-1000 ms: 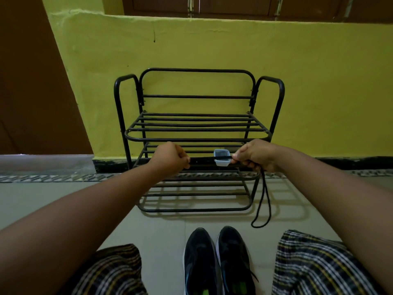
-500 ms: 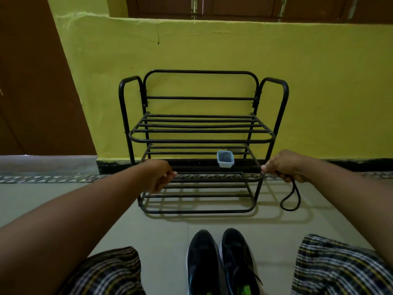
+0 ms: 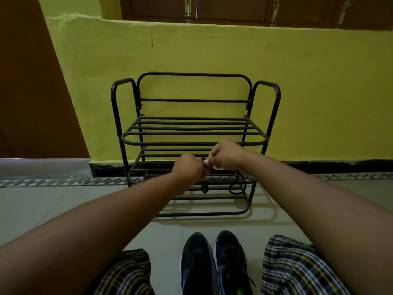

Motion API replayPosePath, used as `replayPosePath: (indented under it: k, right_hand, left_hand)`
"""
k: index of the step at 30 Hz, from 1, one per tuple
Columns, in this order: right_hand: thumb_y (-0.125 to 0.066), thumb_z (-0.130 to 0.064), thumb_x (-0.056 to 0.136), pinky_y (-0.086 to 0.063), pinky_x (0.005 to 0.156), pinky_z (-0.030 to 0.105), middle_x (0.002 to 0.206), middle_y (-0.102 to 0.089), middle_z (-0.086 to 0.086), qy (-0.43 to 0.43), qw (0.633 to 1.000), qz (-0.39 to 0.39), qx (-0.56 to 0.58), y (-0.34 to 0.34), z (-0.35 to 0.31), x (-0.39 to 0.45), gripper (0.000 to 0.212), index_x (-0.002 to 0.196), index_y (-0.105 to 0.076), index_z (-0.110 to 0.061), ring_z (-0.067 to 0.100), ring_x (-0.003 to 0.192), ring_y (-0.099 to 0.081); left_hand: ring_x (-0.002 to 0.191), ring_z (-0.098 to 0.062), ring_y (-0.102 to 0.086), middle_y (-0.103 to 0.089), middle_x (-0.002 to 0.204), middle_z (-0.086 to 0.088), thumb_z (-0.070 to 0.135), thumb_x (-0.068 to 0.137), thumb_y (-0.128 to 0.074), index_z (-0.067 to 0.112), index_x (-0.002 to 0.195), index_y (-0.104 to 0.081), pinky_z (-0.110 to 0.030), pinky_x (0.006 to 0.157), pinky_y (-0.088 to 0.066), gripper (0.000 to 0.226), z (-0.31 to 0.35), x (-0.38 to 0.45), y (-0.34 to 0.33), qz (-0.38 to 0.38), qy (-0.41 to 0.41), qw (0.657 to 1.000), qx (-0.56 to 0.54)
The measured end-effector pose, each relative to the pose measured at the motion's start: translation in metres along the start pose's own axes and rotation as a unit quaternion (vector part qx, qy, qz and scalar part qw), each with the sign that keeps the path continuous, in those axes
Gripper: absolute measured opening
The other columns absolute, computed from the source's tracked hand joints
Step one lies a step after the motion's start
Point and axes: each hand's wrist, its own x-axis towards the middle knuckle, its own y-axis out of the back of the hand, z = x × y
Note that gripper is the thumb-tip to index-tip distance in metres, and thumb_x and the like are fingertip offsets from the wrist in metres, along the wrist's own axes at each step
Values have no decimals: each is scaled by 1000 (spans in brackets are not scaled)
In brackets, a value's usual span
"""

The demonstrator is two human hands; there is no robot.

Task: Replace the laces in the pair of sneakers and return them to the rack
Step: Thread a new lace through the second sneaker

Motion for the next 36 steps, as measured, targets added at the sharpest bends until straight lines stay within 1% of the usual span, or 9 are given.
replayPosePath:
  k: [2, 6, 13, 18, 21, 24, 28, 34, 36]
  right_hand:
    - [-65, -17, 87, -37, 52, 23, 65, -54, 3, -2, 1000, -2, 1, -1, 0, 0, 15, 75, -67, -8, 12, 59, -46]
    - [-63, -21, 89, -37, 52, 23, 68, -55, 2, -15, 1000, -21, 10, 4, 11, -1, 16, 78, -68, -11, 13, 62, -48]
    - [-58, -15, 92, -46, 54, 23, 65, -61, 3, -113, 989, -33, 88, 22, 47, -5, 15, 87, -68, -5, 12, 57, -54]
    - [-55, -17, 94, -39, 54, 26, 65, -57, 4, -197, 977, -27, 74, 37, 70, -11, 18, 83, -67, -7, 15, 58, -51]
    - [-54, -16, 94, -36, 53, 25, 64, -55, 4, -226, 973, -29, 47, 38, 74, -15, 20, 82, -65, -7, 15, 56, -49]
    - [-51, -14, 96, -36, 53, 25, 63, -53, 5, -235, 971, -25, 43, 36, 74, -16, 21, 82, -64, -5, 14, 54, -48]
    - [-45, -13, 98, -38, 51, 27, 62, -54, 7, -231, 972, 14, 45, 30, 71, -11, 23, 86, -62, -2, 17, 52, -48]
    - [-56, -15, 94, -42, 51, 27, 63, -54, 9, -206, 976, 59, 47, 23, 59, -2, 18, 82, -62, -2, 18, 53, -49]
    - [-57, -13, 93, -43, 50, 28, 66, -57, 10, -179, 980, 61, 58, 19, 43, 3, 15, 86, -63, -1, 18, 54, -52]
  left_hand:
    - [81, -22, -63, -63, 89, -12, 15, 98, -43, 12, 85, -53, -37, 79, -57, 17, -5, 4, 1, 28, -33, 997, 63]
    - [75, -19, -59, -60, 92, -10, 21, 99, -42, 12, 105, -51, -28, 60, -50, 14, -13, 13, 14, 71, -80, 983, 149]
    - [68, -14, -53, -55, 86, -6, 20, 100, -39, 11, 105, -47, -23, 52, -41, 13, -24, 17, 38, 90, -81, 965, 234]
    - [77, -24, -58, -56, 87, -10, 20, 100, -39, 10, 104, -48, -39, 68, -53, 15, -26, 14, 50, 108, -69, 956, 263]
    - [76, -24, -55, -54, 87, -11, 18, 100, -38, 8, 103, -47, -41, 72, -53, 14, -24, 12, 53, 101, -61, 953, 280]
    - [74, -24, -53, -54, 82, -11, 11, 99, -39, 5, 99, -52, -40, 72, -53, 14, -24, 13, 57, 97, -46, 944, 313]
    - [77, -25, -54, -60, 91, -18, 6, 97, -42, -1, 98, -59, -35, 71, -52, 19, -23, 15, 64, 93, -34, 927, 363]
    - [71, -24, -60, -64, 85, -16, 13, 95, -47, 1, 86, -63, -35, 67, -54, 22, -28, 10, 79, 112, -33, 922, 369]
    - [64, -22, -53, -59, 76, -14, 17, 94, -50, 3, 80, -60, -32, 56, -48, 22, -23, 9, 85, 123, -27, 930, 346]
